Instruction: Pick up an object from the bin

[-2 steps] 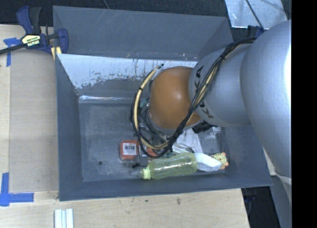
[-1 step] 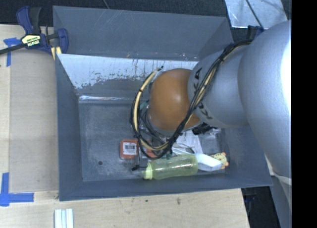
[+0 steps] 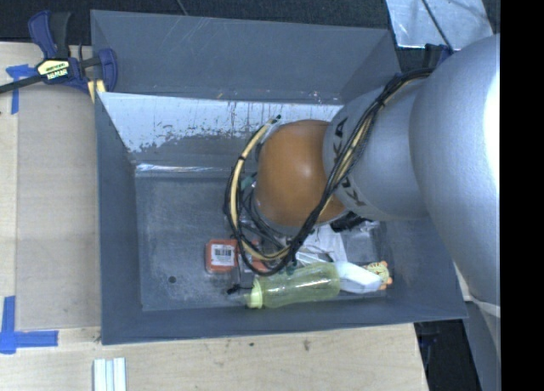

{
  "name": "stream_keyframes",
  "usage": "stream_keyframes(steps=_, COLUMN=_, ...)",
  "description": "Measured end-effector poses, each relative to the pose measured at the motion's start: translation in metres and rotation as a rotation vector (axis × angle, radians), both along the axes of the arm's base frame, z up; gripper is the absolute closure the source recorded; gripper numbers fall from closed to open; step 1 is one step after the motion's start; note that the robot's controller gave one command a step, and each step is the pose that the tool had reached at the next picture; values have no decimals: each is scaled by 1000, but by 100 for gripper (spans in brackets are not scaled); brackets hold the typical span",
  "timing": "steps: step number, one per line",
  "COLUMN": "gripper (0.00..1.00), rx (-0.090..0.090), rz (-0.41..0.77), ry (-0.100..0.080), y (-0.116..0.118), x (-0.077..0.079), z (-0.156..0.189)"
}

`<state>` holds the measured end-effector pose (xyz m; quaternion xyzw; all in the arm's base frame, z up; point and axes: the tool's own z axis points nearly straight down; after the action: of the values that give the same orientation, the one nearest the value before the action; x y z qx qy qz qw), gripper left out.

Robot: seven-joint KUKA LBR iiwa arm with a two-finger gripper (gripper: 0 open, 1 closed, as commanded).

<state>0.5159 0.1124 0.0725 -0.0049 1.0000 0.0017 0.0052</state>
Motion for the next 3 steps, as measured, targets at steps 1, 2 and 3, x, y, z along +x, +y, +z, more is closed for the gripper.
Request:
stream_keyframes(steps=1, gripper=0, rx=-3, rz=8, ry=11, y=-3, x=5, z=29)
stream_keyframes(steps=2, gripper=0, rx=-2, rz=3, ry=3, y=-6, x=-3, z=33)
stream_keyframes(steps=3, gripper=0, rx=-2, rz=17, ry=2, y=-14, x=-16, z=5)
